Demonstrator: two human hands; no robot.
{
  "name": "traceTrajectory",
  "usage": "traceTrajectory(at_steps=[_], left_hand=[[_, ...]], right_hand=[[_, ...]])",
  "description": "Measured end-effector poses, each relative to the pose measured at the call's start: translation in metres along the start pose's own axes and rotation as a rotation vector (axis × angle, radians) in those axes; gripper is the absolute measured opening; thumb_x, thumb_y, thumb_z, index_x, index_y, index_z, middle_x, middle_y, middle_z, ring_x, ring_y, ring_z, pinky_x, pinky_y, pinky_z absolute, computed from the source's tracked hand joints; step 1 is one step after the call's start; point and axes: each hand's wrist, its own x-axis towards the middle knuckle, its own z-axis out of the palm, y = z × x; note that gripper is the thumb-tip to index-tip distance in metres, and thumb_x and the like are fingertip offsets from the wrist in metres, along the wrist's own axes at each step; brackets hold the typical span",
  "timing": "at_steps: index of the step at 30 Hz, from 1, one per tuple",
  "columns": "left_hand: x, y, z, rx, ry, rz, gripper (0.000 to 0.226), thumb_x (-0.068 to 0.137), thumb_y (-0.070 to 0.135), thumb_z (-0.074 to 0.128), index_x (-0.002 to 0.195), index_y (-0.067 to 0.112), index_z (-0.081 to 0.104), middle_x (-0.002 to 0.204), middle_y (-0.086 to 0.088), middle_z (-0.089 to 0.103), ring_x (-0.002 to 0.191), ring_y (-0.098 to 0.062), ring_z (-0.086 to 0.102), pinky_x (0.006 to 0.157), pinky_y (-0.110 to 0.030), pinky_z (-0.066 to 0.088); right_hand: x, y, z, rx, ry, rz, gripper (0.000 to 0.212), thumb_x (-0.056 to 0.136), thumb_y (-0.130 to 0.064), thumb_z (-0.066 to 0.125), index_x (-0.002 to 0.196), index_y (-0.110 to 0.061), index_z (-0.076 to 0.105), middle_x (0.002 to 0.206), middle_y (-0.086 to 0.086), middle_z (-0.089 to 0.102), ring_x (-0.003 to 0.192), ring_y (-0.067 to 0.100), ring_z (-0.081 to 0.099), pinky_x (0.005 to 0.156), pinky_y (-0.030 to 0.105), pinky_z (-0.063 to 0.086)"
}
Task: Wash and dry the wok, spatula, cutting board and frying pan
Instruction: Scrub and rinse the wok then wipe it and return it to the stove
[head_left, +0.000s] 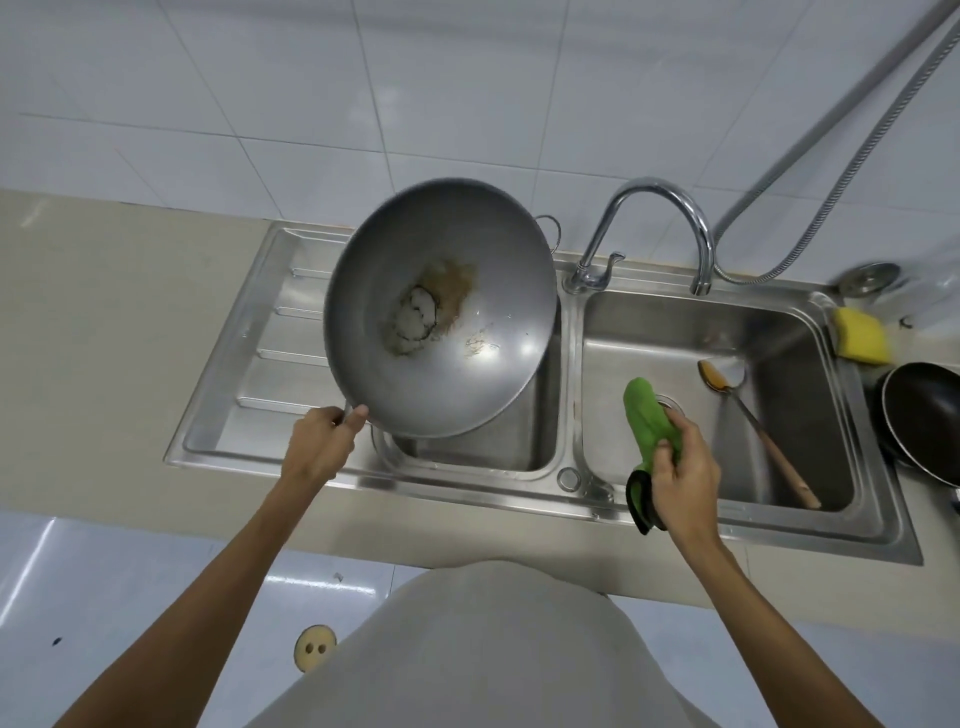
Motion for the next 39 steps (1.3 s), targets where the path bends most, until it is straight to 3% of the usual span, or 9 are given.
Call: traceTrajectory(at_steps=[4, 8, 12, 16, 19, 26, 32, 39], left_hand=[[0.001, 0.008, 0.024, -0.080, -0.117, -0.079, 0.053, 0.101, 0.049, 0.047, 0.087, 0.000, 0.063, 0.073, -0.011, 0.061, 0.054, -0.022, 0.052, 0.041, -0.026, 0.040], [0.002, 0.019, 0.043, -0.137, -0.245, -0.140, 0.049, 0.105, 0.047, 0.040, 0.095, 0.004, 0.059, 0.077, -0.010, 0.057, 0.062, -0.022, 0.051, 0.063, -0.039, 0.049], [0.002, 0.021, 0.052, -0.246, -0.335, -0.210, 0.044, 0.107, 0.045, 0.039, 0.086, 0.009, 0.053, 0.058, -0.002, 0.049, 0.047, -0.012, 0.042, 0.047, -0.025, 0.036], [0.007, 0.021, 0.056, -0.286, -0.410, -0.235, 0.049, 0.106, 0.047, 0.038, 0.077, 0.010, 0.051, 0.054, -0.001, 0.048, 0.043, -0.009, 0.041, 0.039, -0.022, 0.035], [0.013, 0.024, 0.064, -0.287, -0.430, -0.274, 0.052, 0.105, 0.048, 0.039, 0.071, 0.012, 0.054, 0.046, 0.004, 0.048, 0.038, -0.006, 0.040, 0.036, -0.018, 0.034], [0.030, 0.018, 0.080, -0.209, -0.438, -0.315, 0.051, 0.103, 0.053, 0.042, 0.079, 0.011, 0.058, 0.047, 0.003, 0.051, 0.038, -0.007, 0.042, 0.038, -0.020, 0.036], [0.036, 0.015, 0.087, -0.188, -0.451, -0.334, 0.051, 0.103, 0.053, 0.041, 0.080, 0.012, 0.058, 0.049, 0.003, 0.051, 0.041, -0.009, 0.042, 0.041, -0.021, 0.036], [0.043, 0.001, 0.093, -0.179, -0.466, -0.376, 0.054, 0.102, 0.056, 0.039, 0.078, 0.011, 0.057, 0.049, 0.002, 0.051, 0.040, -0.009, 0.042, 0.040, -0.022, 0.036]], right_hand=[[-0.006, -0.002, -0.003, 0.002, -0.008, 0.024, 0.042, 0.098, -0.002, 0.049, 0.139, -0.012, 0.050, 0.127, 0.010, 0.061, 0.106, 0.018, 0.057, 0.091, 0.039, 0.053], [-0.013, -0.004, -0.008, 0.006, -0.007, 0.030, 0.042, 0.099, -0.002, 0.049, 0.140, -0.012, 0.050, 0.128, 0.010, 0.060, 0.105, 0.018, 0.057, 0.086, 0.032, 0.049], [-0.015, -0.003, -0.013, 0.024, -0.012, 0.061, 0.040, 0.098, 0.000, 0.049, 0.137, -0.011, 0.052, 0.120, 0.012, 0.063, 0.102, 0.026, 0.061, 0.082, 0.036, 0.052], [-0.015, -0.001, -0.011, -0.004, -0.005, 0.055, 0.039, 0.097, 0.001, 0.049, 0.135, -0.010, 0.053, 0.116, 0.014, 0.064, 0.095, 0.023, 0.060, 0.072, 0.016, 0.044], [-0.012, -0.001, -0.008, -0.011, -0.017, 0.053, 0.039, 0.098, 0.002, 0.049, 0.135, -0.010, 0.053, 0.112, 0.014, 0.065, 0.090, 0.023, 0.060, 0.068, 0.014, 0.042], [-0.001, -0.005, -0.003, -0.001, -0.038, 0.081, 0.039, 0.100, -0.002, 0.049, 0.137, -0.011, 0.051, 0.115, 0.009, 0.062, 0.094, 0.026, 0.062, 0.074, 0.037, 0.055], [0.003, -0.003, -0.001, -0.021, -0.067, 0.093, 0.039, 0.099, -0.002, 0.049, 0.137, -0.012, 0.052, 0.109, 0.009, 0.062, 0.083, 0.019, 0.061, 0.065, 0.022, 0.048], [0.009, -0.004, 0.003, -0.029, -0.093, 0.108, 0.040, 0.099, 0.000, 0.049, 0.137, -0.012, 0.053, 0.102, 0.009, 0.062, 0.076, 0.012, 0.060, 0.060, 0.020, 0.046]])
